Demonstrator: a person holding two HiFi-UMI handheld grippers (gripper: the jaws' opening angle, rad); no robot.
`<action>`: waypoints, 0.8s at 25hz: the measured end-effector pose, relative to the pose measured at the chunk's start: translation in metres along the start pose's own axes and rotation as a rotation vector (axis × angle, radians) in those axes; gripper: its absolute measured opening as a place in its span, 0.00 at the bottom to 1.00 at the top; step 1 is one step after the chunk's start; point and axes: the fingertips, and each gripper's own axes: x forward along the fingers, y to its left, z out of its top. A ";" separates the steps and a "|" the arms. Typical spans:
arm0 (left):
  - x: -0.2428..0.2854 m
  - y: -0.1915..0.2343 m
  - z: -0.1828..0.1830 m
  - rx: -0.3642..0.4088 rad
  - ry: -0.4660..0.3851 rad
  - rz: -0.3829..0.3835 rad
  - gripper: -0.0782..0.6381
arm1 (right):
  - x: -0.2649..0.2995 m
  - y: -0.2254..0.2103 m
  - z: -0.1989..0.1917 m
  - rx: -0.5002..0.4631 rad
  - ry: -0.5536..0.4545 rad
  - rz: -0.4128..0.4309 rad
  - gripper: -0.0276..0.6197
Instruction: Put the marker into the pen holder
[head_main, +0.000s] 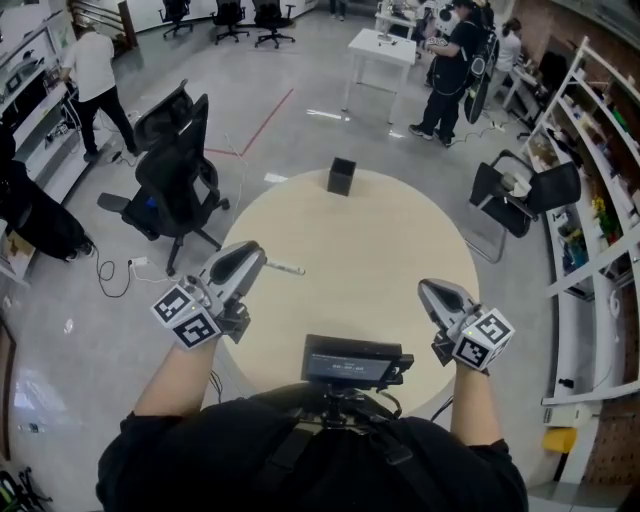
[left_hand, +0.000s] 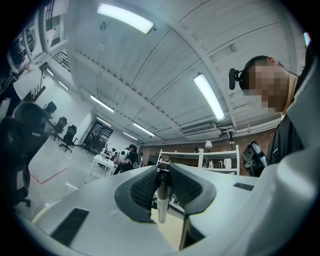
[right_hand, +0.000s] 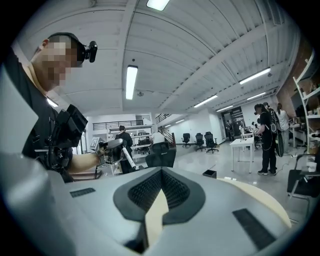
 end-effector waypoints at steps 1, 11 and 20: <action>0.008 0.002 -0.005 0.001 0.009 0.005 0.21 | 0.000 -0.009 -0.001 -0.001 -0.001 0.004 0.05; 0.116 0.078 0.010 0.142 0.064 0.001 0.21 | 0.029 -0.091 0.009 -0.023 -0.030 -0.028 0.05; 0.210 0.168 0.003 0.176 0.113 0.011 0.21 | 0.060 -0.156 0.008 -0.034 -0.042 -0.055 0.05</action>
